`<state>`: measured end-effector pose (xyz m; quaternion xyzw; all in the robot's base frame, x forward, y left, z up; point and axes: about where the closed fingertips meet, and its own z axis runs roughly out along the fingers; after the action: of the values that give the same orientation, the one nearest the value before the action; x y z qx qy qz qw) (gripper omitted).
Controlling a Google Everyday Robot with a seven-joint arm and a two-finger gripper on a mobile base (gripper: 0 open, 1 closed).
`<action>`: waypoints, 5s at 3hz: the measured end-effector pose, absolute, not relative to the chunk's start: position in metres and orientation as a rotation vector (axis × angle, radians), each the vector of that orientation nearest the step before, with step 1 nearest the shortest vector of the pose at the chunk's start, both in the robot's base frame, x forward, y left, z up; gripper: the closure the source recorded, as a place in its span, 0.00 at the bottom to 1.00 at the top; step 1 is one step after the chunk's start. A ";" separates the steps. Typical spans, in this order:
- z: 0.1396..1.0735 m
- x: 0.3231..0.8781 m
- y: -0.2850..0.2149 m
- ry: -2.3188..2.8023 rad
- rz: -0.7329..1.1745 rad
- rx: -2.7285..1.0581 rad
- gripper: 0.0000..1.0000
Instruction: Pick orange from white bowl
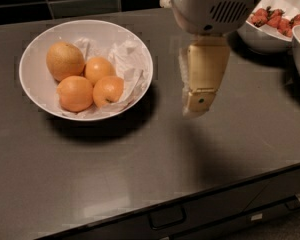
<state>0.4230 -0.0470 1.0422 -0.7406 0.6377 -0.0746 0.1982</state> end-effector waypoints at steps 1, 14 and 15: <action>1.054 0.417 -0.043 1.757 -0.232 -2.059 0.00; 0.969 0.610 0.153 1.446 0.508 -1.678 0.00; 0.967 0.610 0.165 1.489 0.553 -1.592 0.00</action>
Offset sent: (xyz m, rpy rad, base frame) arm 0.0367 0.0145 0.0182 0.1180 -0.0780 -0.0555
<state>0.6099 0.1647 0.9668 -0.6385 0.5974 0.2219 0.4315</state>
